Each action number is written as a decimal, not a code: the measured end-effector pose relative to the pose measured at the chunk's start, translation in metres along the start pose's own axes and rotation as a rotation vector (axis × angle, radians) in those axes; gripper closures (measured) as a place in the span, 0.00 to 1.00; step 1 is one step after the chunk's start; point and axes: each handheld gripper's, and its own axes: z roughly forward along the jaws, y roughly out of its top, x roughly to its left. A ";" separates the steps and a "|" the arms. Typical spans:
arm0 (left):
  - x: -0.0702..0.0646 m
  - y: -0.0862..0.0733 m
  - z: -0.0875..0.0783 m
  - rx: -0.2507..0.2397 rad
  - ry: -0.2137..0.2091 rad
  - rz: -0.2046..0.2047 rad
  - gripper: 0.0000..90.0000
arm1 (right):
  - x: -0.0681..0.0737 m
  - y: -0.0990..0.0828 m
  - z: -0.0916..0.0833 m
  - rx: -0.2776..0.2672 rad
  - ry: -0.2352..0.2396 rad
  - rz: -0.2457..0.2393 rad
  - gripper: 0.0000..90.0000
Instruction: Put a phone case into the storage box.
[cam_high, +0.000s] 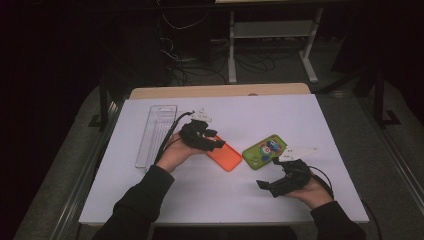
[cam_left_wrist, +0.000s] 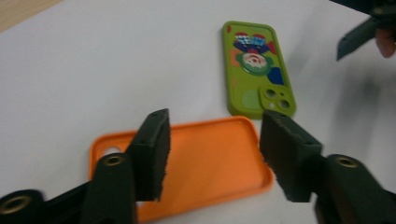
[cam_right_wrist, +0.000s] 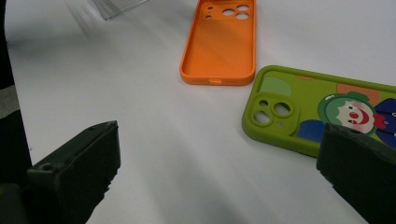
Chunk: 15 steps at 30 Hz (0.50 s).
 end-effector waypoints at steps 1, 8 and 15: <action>0.000 0.000 0.000 0.000 0.000 0.000 0.44 | 0.000 0.000 0.000 0.003 0.000 0.001 0.00; -0.016 -0.020 -0.019 -0.006 -0.017 0.032 0.23 | 0.000 0.000 0.000 0.007 -0.004 0.002 0.00; -0.031 -0.037 -0.032 -0.049 -0.040 0.062 0.11 | 0.000 0.000 0.000 0.011 -0.006 0.001 0.00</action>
